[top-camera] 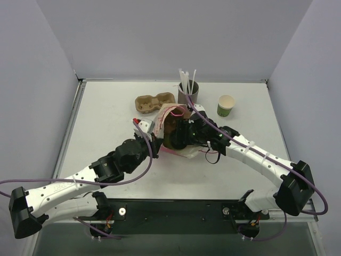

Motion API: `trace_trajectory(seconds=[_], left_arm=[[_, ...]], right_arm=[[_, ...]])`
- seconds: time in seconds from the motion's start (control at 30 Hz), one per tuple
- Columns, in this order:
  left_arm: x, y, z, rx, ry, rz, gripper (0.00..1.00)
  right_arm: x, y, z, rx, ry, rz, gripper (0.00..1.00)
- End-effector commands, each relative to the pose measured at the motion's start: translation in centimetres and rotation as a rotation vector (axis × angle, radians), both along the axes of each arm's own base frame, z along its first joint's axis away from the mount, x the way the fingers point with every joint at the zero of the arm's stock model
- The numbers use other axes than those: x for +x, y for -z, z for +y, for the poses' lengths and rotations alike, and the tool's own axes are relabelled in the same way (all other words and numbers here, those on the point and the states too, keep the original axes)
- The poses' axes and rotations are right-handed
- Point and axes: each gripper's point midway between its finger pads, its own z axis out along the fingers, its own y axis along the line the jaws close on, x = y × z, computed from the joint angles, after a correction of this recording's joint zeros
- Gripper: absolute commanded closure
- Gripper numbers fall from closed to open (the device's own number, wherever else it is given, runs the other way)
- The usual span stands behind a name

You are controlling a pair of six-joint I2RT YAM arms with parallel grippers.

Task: Pack the takeout coffee

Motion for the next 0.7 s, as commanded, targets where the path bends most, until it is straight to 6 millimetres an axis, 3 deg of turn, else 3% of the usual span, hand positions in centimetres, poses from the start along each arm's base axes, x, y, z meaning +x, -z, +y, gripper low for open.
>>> trace_trajectory(seconds=[0.0,0.1,0.2,0.27,0.3,0.33,0.37,0.4,0.47,0.5,0.57,0.63,0.67], left_arm=[[-2.0,-1.2,-0.5,0.019,0.143,-0.041,1.0],[-2.4,-0.4,-0.4,0.051,0.162,-0.019,1.0],[-1.2,0.1,0.4,0.103,0.078,0.013,1.0],[-0.4,-2.1,0.0,0.108,0.057,-0.007,1.0],[0.0,-1.0,-0.2,0.17,0.046,0.028,1.0],[0.6,-3.6,-0.5,0.145,0.021,0.014,1.0],[0.8,-3.8,-0.7,0.162,0.016,0.026,1.0],[1.0,-2.6,-1.1,0.221,0.023,0.062,1.0],[1.7,-4.7,-1.3,0.209,-0.011,0.067,1.0],[1.8,-3.6,-1.3,0.267,-0.02,0.105,1.0],[2.1,-4.7,-1.1,0.293,-0.048,0.129,0.87],[2.7,-4.1,-1.4,0.342,-0.06,0.152,0.79],[2.9,-4.7,-0.9,0.365,-0.085,0.148,0.68]], right_arm=[[0.1,-1.1,-0.3,-0.008,-0.026,-0.084,0.46],[-0.2,-1.1,-0.2,-0.008,-0.042,-0.082,0.46],[-0.2,-1.6,0.1,0.002,-0.048,-0.079,0.45],[0.0,-1.7,0.4,0.004,-0.047,-0.068,0.46],[0.1,-2.0,0.6,0.011,-0.047,-0.067,0.46],[0.2,-1.7,0.7,0.007,-0.045,-0.059,0.46],[0.2,-1.5,0.7,0.004,-0.046,-0.055,0.46],[0.2,-1.5,0.8,0.006,-0.045,-0.052,0.46],[0.3,-1.3,1.2,0.007,-0.047,-0.039,0.46],[0.3,-0.7,1.3,-0.002,-0.046,-0.022,0.46],[0.4,-0.6,1.6,0.003,-0.049,-0.007,0.46],[0.4,-0.1,1.9,0.001,-0.054,0.011,0.46],[0.4,0.0,1.9,0.0,-0.056,0.013,0.46]])
